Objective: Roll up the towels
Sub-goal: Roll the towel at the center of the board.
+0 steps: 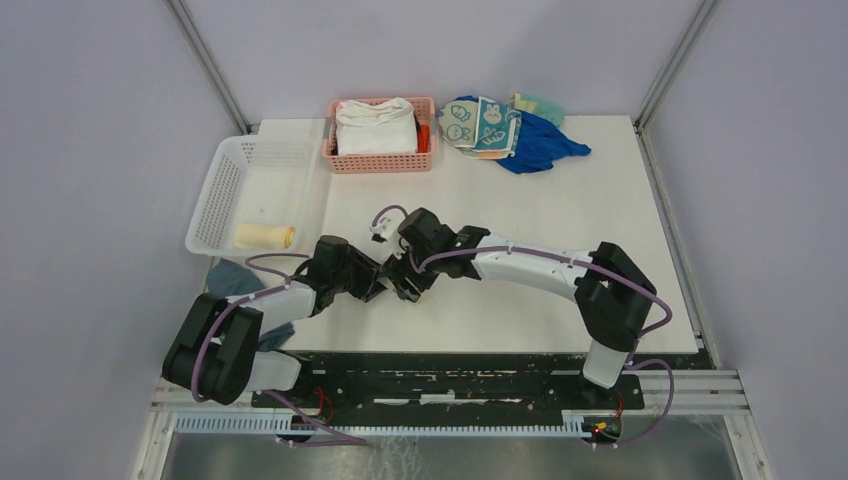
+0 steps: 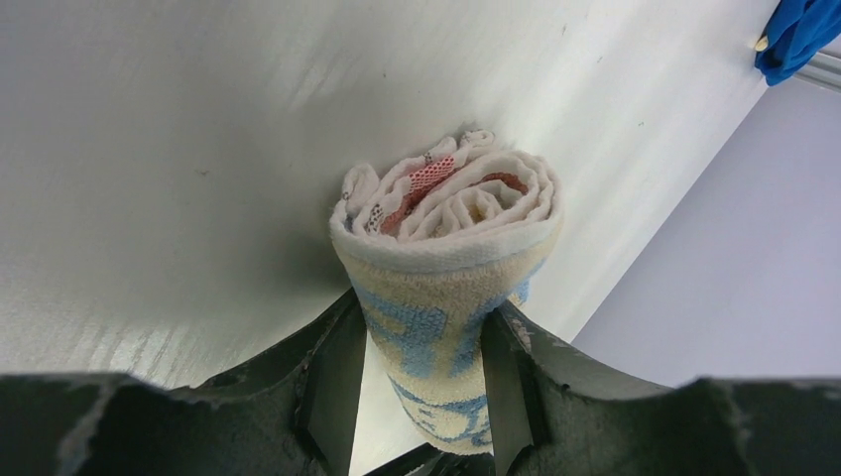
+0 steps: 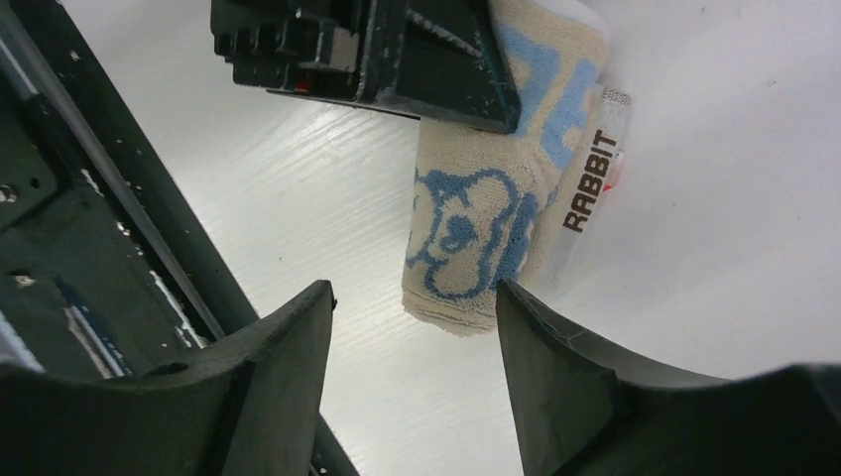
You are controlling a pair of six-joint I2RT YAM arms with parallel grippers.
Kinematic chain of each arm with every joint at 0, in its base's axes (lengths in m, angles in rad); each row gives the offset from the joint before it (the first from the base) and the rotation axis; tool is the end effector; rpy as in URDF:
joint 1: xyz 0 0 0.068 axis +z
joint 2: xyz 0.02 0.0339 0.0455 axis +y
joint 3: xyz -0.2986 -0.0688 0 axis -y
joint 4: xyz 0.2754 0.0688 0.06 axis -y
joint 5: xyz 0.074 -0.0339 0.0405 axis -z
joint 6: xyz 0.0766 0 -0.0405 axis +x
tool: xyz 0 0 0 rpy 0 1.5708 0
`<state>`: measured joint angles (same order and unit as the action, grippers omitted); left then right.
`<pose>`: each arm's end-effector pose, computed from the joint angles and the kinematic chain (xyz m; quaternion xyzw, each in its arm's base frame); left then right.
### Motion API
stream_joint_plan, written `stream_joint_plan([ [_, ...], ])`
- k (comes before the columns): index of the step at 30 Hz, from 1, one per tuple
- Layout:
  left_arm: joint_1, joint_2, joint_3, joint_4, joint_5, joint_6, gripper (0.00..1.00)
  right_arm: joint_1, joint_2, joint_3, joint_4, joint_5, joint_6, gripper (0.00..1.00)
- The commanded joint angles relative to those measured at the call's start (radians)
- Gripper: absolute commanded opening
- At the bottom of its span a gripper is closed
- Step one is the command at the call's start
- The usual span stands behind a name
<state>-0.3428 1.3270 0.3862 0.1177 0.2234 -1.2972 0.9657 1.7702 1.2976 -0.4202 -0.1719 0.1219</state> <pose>0.2389 -0.1033 0.1071 -0.3887 0.8405 -0.3361 0.1717 0.2426 0.3738 0.2178 -0.4108 0.8455 0.2407 0.2416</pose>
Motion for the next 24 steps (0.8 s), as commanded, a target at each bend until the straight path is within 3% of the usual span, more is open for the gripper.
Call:
stream_joint_plan([
  [1,0.001,0.023,-0.003,-0.122,-0.079,0.028,0.52,0.044,0.027,-0.015,0.023,0.160,-0.108,0.67],
  [4,0.001,0.023,-0.001,-0.127,-0.079,0.027,0.54,0.071,0.066,-0.022,0.039,0.172,-0.122,0.64],
  [6,0.001,0.025,0.000,-0.127,-0.078,0.030,0.56,0.073,0.098,-0.021,0.045,0.155,-0.119,0.58],
  [12,0.001,0.016,-0.007,-0.111,-0.055,0.045,0.67,0.037,0.150,-0.026,0.043,0.057,-0.093,0.22],
  [15,0.001,-0.012,-0.032,-0.055,-0.021,0.051,0.72,-0.049,0.177,-0.037,0.051,-0.145,-0.042,0.11],
  [19,0.001,-0.035,-0.056,0.013,0.017,0.066,0.74,-0.144,0.217,-0.059,0.107,-0.420,0.033,0.08],
  [24,0.002,-0.036,-0.090,0.134,0.059,0.054,0.74,-0.234,0.268,-0.090,0.217,-0.637,0.146,0.06],
])
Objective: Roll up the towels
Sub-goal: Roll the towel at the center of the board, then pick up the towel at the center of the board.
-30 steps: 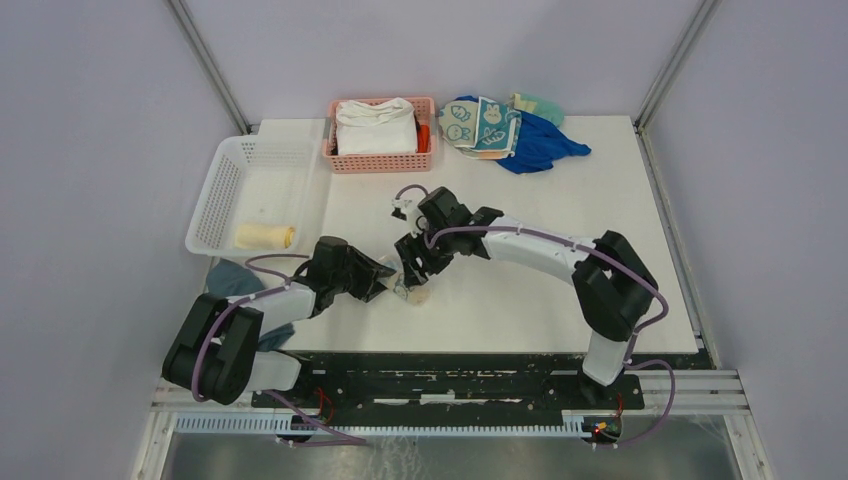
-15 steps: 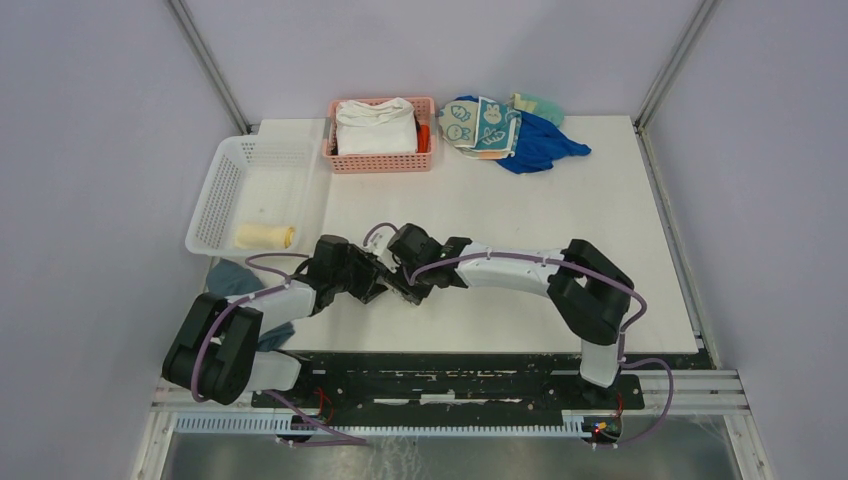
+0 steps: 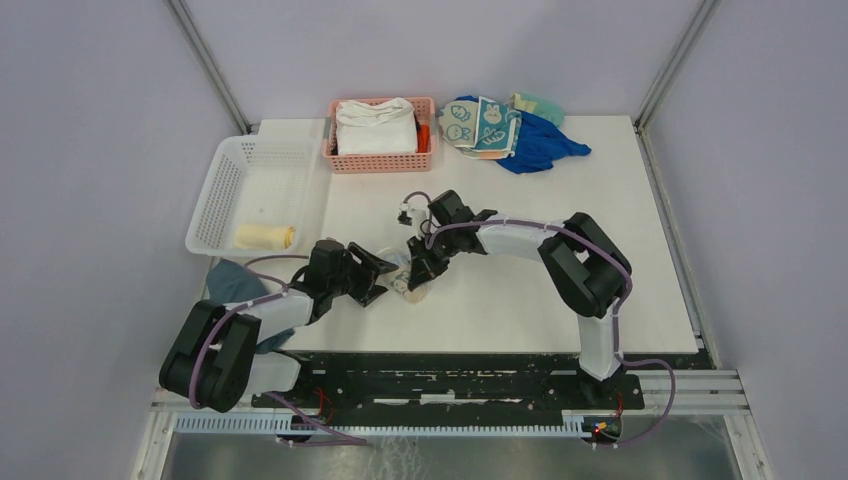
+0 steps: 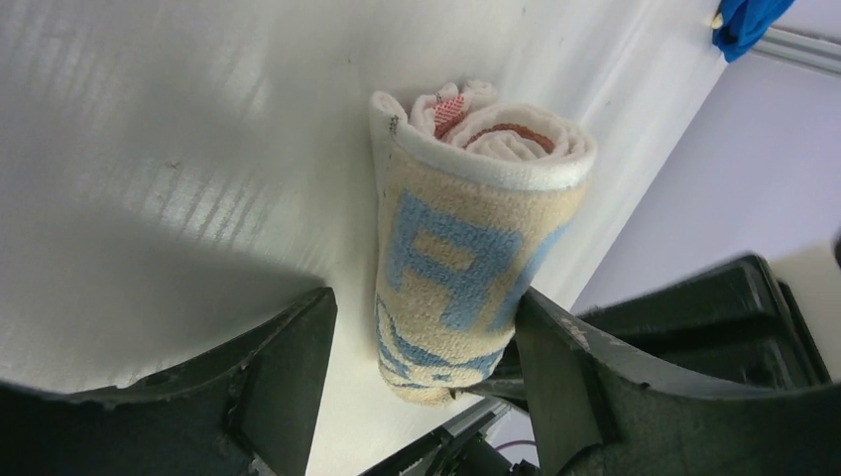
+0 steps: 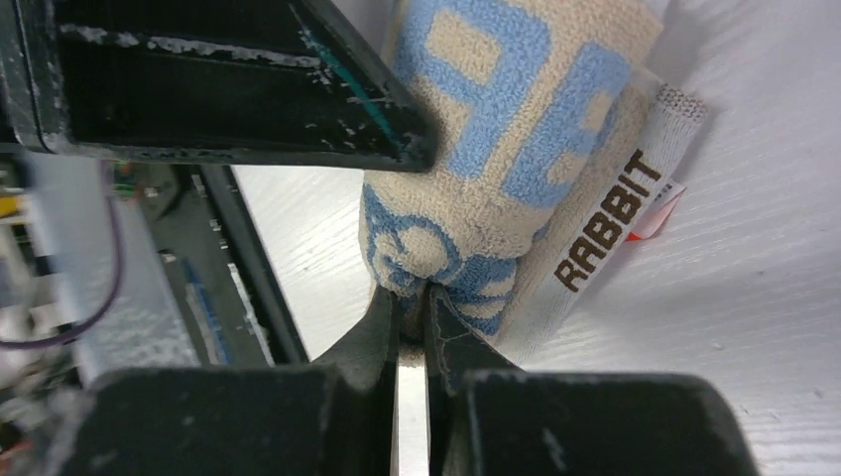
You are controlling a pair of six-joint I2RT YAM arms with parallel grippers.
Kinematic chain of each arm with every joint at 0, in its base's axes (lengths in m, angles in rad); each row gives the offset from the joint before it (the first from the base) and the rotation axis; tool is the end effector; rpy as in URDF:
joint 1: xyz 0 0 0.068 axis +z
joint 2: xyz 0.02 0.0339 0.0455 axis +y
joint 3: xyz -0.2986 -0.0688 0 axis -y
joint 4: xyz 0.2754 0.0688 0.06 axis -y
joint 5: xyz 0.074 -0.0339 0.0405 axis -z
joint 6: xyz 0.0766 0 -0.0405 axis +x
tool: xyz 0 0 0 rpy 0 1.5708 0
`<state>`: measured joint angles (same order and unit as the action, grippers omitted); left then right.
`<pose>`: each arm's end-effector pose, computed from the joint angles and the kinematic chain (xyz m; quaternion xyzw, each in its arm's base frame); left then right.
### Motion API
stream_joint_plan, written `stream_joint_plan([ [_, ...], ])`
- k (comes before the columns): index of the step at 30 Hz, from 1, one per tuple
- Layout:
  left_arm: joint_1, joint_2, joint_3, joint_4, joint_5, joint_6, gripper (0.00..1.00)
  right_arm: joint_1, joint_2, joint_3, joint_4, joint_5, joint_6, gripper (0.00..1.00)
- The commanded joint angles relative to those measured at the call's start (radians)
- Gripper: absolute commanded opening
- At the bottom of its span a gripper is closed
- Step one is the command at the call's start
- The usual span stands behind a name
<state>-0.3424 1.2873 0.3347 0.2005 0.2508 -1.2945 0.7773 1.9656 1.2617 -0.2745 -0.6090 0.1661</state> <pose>0.2321 -0.1029 0.1093 -0.3729 0.8318 -0.3667 0.1861 0.2972 0.3539 0.1431 -0.3580 0.8438 0.3820 0.1177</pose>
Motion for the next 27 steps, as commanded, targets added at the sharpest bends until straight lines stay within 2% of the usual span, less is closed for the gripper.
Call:
stream_joint_plan([
  [1,0.000,0.010,-0.038,0.066,0.034,0.052,0.74,-0.059,0.083,-0.057,0.088,-0.231,0.117,0.06],
  [9,-0.006,0.100,0.001,0.141,0.079,0.068,0.74,-0.120,0.183,-0.068,0.152,-0.322,0.211,0.04],
  [18,-0.068,0.235,0.039,0.159,0.043,0.079,0.68,-0.130,0.201,-0.052,0.130,-0.295,0.210,0.04],
  [22,-0.101,0.308,0.056,0.163,0.007,0.084,0.54,-0.128,0.180,-0.042,0.114,-0.265,0.204,0.05],
  [27,-0.107,0.323,0.058,0.189,-0.018,0.056,0.24,-0.127,0.085,-0.047,0.074,-0.216,0.183,0.11],
])
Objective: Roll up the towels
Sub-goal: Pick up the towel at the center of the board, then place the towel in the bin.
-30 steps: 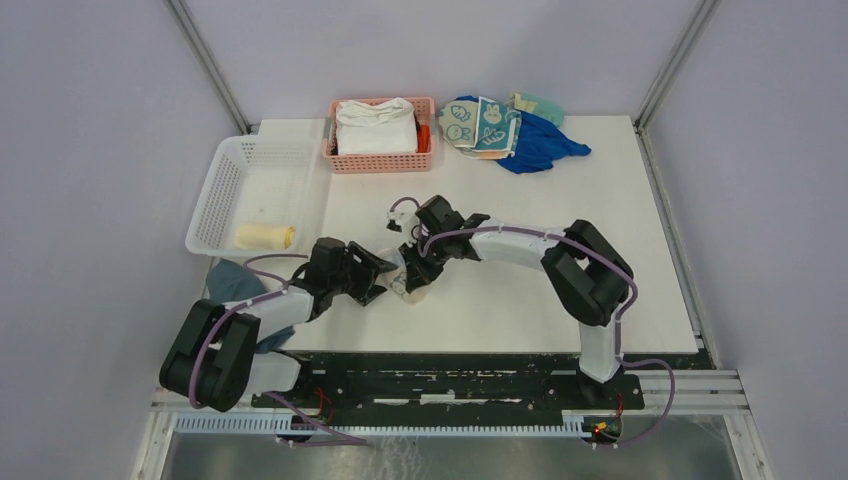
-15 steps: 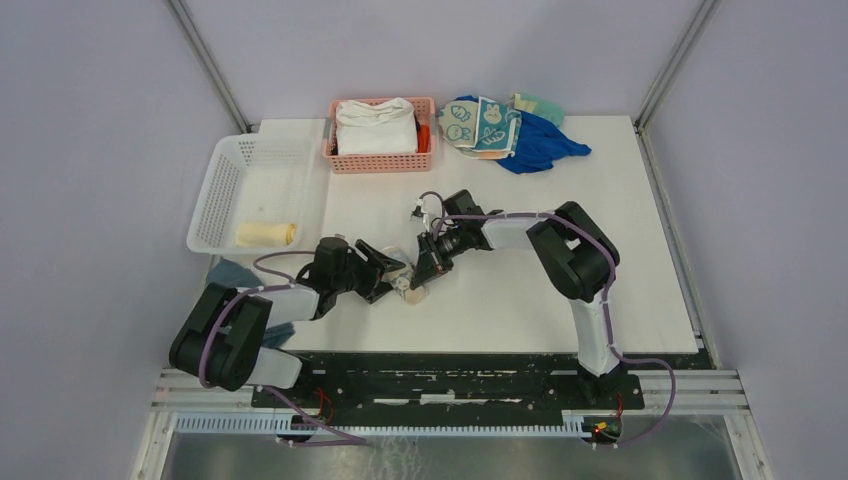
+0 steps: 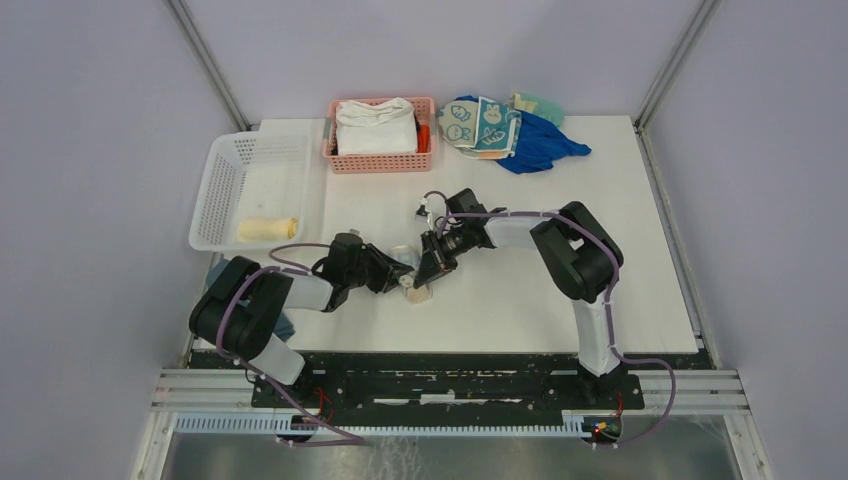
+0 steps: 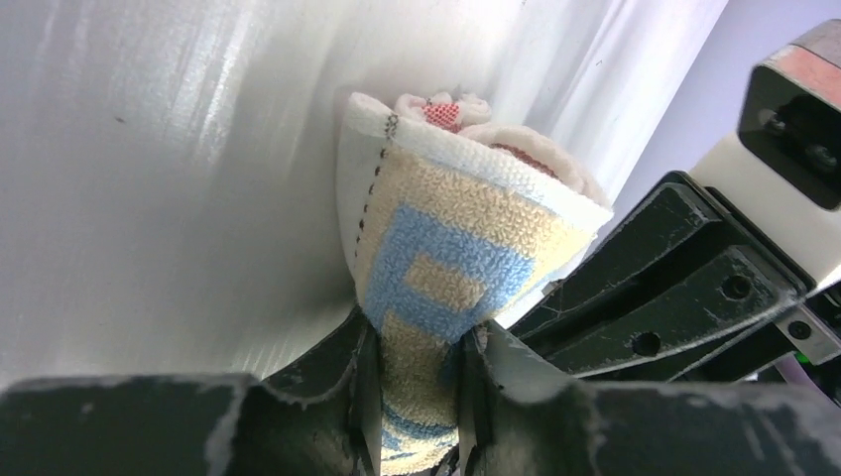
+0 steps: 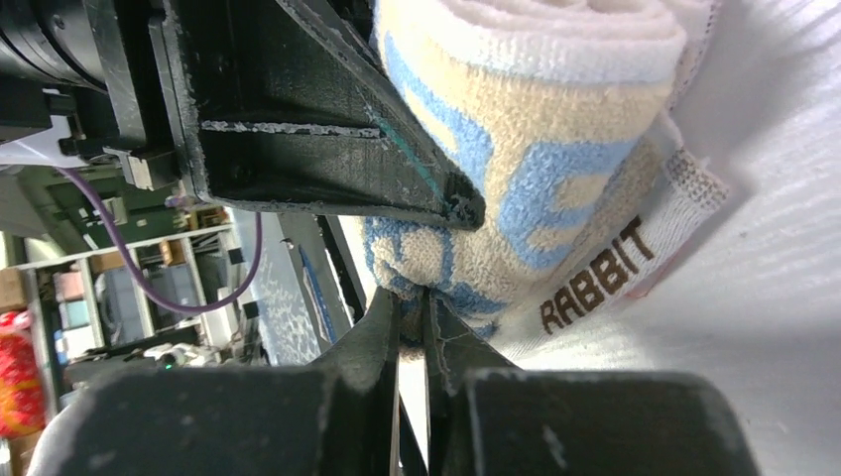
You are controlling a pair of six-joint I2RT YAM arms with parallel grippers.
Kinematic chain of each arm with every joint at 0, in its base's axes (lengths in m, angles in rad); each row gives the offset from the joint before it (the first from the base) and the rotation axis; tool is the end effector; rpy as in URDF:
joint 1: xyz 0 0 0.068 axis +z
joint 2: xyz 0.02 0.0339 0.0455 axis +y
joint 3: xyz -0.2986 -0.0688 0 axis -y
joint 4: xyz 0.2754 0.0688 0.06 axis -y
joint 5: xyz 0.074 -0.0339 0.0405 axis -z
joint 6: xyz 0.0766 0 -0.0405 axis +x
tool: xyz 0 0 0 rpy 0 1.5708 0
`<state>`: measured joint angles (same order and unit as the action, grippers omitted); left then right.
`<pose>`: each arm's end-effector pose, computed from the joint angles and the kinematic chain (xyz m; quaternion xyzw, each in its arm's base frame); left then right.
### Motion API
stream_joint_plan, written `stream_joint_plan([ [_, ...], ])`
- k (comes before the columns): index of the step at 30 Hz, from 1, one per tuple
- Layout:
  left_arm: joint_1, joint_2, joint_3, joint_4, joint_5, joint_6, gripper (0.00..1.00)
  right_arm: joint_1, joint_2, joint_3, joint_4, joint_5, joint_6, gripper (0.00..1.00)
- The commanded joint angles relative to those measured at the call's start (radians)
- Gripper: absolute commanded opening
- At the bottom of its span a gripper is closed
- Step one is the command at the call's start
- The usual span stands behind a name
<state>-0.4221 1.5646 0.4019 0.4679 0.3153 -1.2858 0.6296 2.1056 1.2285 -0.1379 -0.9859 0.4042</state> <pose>0.2597 -0.1426 0.0891 -0.3139 0.8401 -0.4092 0.1680 0.3308 0.3200 0.0982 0.2243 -0.8272 -0.5150 0.0148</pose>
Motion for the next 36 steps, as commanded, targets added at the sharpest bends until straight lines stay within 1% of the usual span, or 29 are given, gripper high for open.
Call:
stream_joint_plan([
  [1,-0.027,0.033,-0.003,-0.087,-0.088,0.044,0.21,0.021,-0.084,-0.018,-0.076,0.177,-0.064,0.15],
  [3,-0.025,-0.006,0.016,-0.126,-0.109,0.044,0.18,0.020,-0.146,-0.030,-0.101,0.225,-0.079,0.24],
  [5,-0.026,-0.057,0.041,-0.182,-0.136,0.049,0.16,0.020,-0.219,-0.051,-0.129,0.273,-0.098,0.36],
  [9,-0.014,-0.160,0.104,-0.310,-0.190,0.063,0.14,0.016,-0.373,-0.096,-0.177,0.405,-0.137,0.50],
  [11,0.011,-0.197,0.141,-0.354,-0.199,0.065,0.14,0.010,-0.452,-0.130,-0.179,0.467,-0.144,0.55],
  [15,0.085,-0.246,0.213,-0.408,-0.175,0.063,0.14,0.003,-0.604,-0.202,-0.180,0.617,-0.160,0.66],
  [17,0.143,-0.262,0.261,-0.441,-0.159,0.062,0.14,-0.001,-0.670,-0.242,-0.173,0.701,-0.161,0.73],
  [20,0.230,-0.276,0.355,-0.508,-0.148,0.078,0.14,-0.020,-0.735,-0.290,-0.173,0.774,-0.163,0.82],
  [25,0.408,-0.272,0.509,-0.630,-0.147,0.095,0.14,-0.051,-0.768,-0.327,-0.194,0.840,-0.148,0.93],
  [28,0.522,-0.259,0.575,-0.670,-0.154,0.086,0.15,-0.056,-0.772,-0.333,-0.197,0.871,-0.152,0.94],
  [31,0.619,-0.227,0.640,-0.671,-0.177,0.071,0.15,-0.059,-0.771,-0.327,-0.200,0.879,-0.160,0.95],
  [34,0.687,-0.158,0.717,-0.687,-0.210,0.063,0.15,-0.060,-0.771,-0.331,-0.196,0.889,-0.164,0.95],
  [36,0.712,-0.102,0.763,-0.687,-0.236,0.055,0.15,-0.060,-0.772,-0.336,-0.196,0.904,-0.169,0.96],
])
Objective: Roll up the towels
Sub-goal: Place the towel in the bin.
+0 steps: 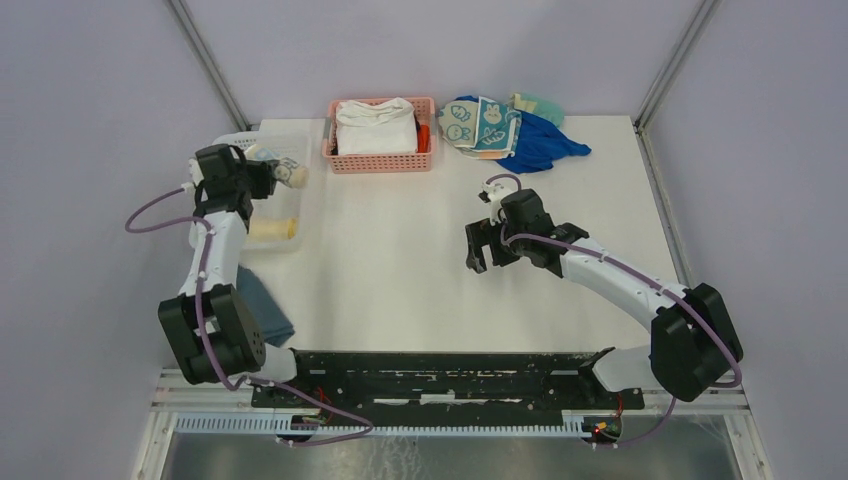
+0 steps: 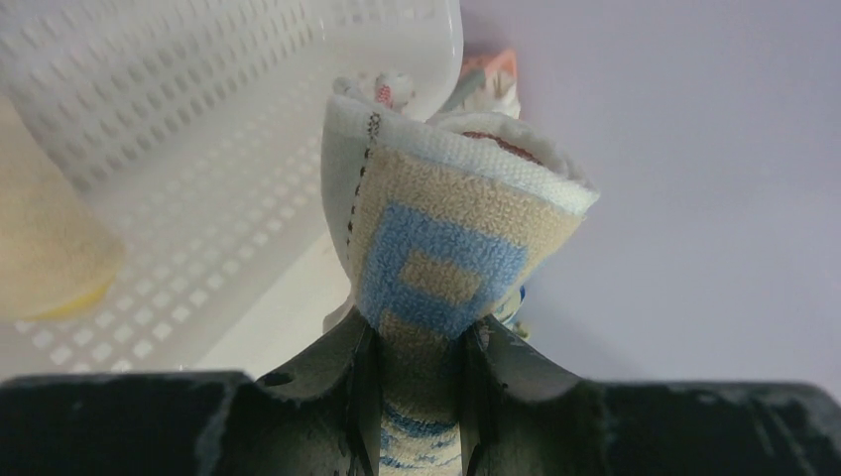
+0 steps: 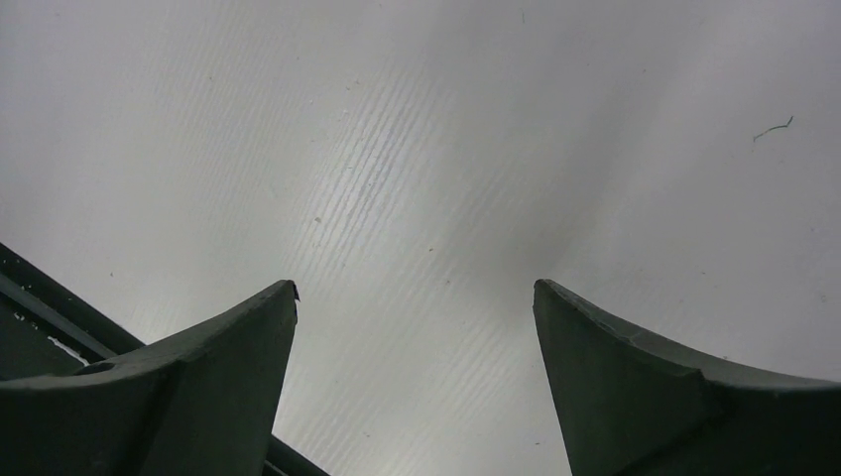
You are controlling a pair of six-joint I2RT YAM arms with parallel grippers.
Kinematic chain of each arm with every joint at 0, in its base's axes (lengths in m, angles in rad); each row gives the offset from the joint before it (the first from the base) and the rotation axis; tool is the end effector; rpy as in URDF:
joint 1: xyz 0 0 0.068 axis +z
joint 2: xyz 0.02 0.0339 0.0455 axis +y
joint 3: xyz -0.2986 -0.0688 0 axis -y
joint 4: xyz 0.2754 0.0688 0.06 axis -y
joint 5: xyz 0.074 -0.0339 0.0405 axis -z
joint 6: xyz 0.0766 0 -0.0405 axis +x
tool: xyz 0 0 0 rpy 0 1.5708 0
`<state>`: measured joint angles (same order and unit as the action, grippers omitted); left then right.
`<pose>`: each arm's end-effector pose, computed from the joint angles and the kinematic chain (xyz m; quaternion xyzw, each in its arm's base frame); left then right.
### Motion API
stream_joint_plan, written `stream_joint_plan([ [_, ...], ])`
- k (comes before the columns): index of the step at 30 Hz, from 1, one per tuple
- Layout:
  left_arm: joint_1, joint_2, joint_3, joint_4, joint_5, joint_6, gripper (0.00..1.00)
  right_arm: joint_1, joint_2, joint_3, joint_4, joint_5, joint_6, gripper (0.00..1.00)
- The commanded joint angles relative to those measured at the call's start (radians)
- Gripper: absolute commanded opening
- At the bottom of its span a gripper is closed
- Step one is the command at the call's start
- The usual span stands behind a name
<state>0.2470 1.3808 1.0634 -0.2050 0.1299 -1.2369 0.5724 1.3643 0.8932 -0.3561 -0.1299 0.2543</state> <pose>0.3650 0.0818 0.3030 -0.5598 0.6588 -0.2867 0.4128 0.2745 0.1887 0.2239 -0.1705 0.9142 0.2010 0.3077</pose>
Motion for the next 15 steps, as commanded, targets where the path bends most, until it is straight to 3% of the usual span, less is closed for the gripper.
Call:
stream_joint_plan([
  [1,0.050,0.115,0.121,-0.013,-0.063,0.002,0.15,-0.002,-0.034,-0.003,0.022,0.058,-0.020,0.96],
  [9,0.077,0.364,0.221,-0.038,-0.137,-0.028,0.14,-0.002,-0.029,-0.002,0.022,0.081,-0.033,0.97],
  [15,0.079,0.405,0.157,-0.083,-0.196,-0.025,0.15,-0.002,-0.028,-0.007,0.024,0.086,-0.033,0.98],
])
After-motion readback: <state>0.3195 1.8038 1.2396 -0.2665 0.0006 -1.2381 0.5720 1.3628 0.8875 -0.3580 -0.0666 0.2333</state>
